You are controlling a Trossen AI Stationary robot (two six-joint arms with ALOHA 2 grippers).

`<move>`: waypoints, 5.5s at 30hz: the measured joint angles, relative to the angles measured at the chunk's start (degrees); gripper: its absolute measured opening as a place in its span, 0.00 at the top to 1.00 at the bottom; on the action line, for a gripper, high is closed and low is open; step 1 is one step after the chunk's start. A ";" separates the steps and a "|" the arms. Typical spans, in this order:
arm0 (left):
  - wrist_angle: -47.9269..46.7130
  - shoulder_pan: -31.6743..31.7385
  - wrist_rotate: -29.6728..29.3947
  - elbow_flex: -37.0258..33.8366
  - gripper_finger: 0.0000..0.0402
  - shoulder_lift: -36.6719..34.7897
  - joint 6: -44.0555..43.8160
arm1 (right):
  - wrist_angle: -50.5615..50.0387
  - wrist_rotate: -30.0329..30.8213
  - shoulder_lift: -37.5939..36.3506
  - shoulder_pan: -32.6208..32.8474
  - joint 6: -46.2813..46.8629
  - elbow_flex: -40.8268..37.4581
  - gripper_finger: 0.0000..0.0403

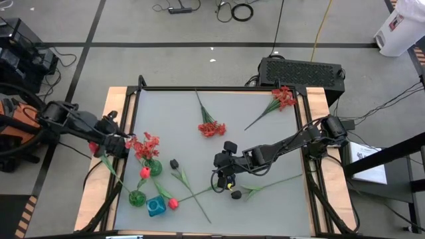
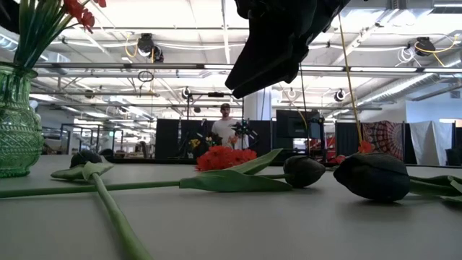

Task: Sort flowers into vase by color
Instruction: Put the right orange flowers into the top green vase

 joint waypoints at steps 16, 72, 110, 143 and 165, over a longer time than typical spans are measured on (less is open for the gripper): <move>-0.48 -0.01 -18.76 -0.04 0.61 0.00 4.66 | -0.01 0.00 0.00 0.01 0.00 0.00 0.50; -1.82 0.01 -31.13 -3.62 0.61 -0.02 7.17 | -0.01 -0.01 -0.02 0.01 0.00 0.00 0.50; -1.85 0.01 -31.11 -3.60 0.61 -0.02 7.17 | 22.40 1.30 -0.04 -0.55 -2.80 0.02 0.50; -1.85 0.01 -31.09 -3.58 0.61 0.00 7.17 | -29.23 18.28 -11.49 -23.50 38.13 0.02 0.50; -1.74 0.01 -30.11 -3.58 0.61 0.00 7.59 | -55.17 14.92 -13.46 -39.73 58.58 0.02 0.50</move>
